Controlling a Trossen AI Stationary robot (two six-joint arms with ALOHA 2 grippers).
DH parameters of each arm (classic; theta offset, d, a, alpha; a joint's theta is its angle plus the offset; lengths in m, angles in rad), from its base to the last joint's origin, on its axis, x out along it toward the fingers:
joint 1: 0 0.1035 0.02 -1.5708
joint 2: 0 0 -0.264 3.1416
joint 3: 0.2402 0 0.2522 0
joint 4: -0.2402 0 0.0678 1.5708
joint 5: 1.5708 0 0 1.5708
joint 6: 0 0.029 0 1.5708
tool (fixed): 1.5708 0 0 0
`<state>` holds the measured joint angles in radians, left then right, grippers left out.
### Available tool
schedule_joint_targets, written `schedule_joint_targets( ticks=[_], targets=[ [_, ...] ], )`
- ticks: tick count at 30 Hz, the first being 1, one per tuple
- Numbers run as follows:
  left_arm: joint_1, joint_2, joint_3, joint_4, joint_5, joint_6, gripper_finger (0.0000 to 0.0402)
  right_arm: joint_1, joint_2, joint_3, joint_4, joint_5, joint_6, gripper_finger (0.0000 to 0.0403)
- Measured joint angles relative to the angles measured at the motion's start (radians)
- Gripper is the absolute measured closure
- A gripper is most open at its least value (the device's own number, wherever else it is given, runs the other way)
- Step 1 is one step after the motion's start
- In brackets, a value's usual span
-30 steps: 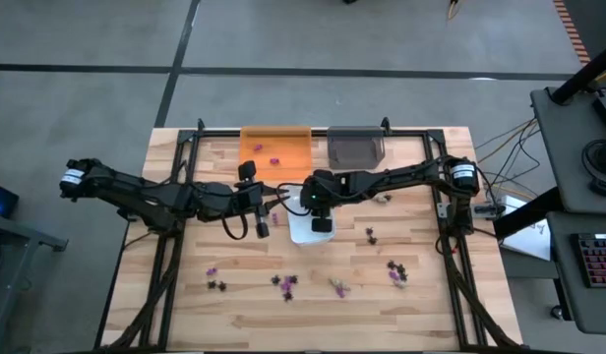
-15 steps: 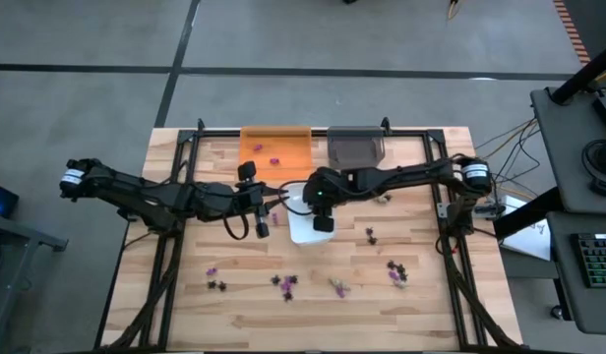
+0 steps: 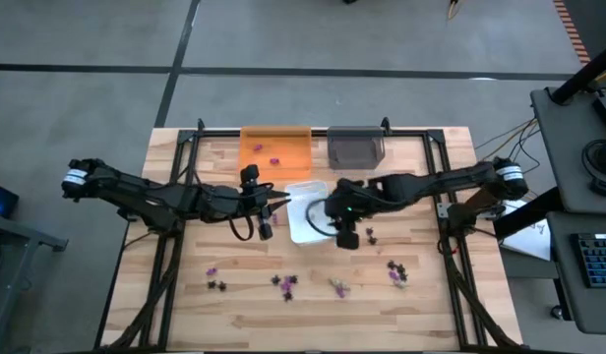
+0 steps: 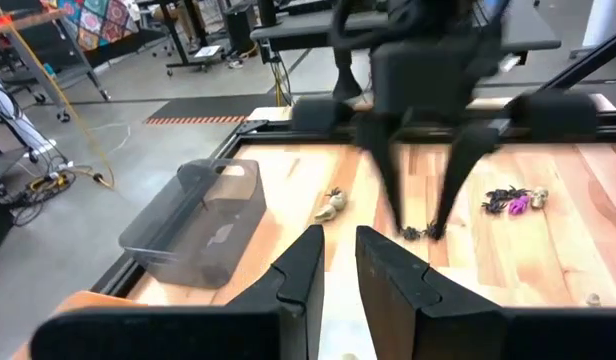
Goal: Sort Halloween decoration
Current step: Put the black spider toy into the black bin
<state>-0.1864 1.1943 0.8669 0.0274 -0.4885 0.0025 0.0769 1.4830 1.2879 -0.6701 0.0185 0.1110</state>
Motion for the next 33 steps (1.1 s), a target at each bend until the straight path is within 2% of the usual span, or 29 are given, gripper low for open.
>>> schedule_joint_targets(
  ticks=[10, 17, 26, 33],
  targets=[
    [0.000, 0.039, 0.002, 0.042, 0.001, -0.042, 0.0357, 0.127, -0.141, -0.142, 0.007, 0.008, 0.163, 0.0317],
    [0.000, 0.071, 0.003, 0.136, 0.049, -0.043, 0.0357, 0.186, -0.252, -0.320, 0.074, 0.008, 0.307, 0.0332],
    [0.000, 0.149, 0.004, 0.298, 0.065, -0.038, 0.0357, 0.214, -0.410, -0.536, 0.105, 0.083, 0.552, 0.0342],
    [0.000, 0.236, 0.060, 0.314, 0.080, -0.033, 0.0357, 0.213, -0.442, -0.654, 0.119, 0.124, 0.657, 0.0342]
  ],
)
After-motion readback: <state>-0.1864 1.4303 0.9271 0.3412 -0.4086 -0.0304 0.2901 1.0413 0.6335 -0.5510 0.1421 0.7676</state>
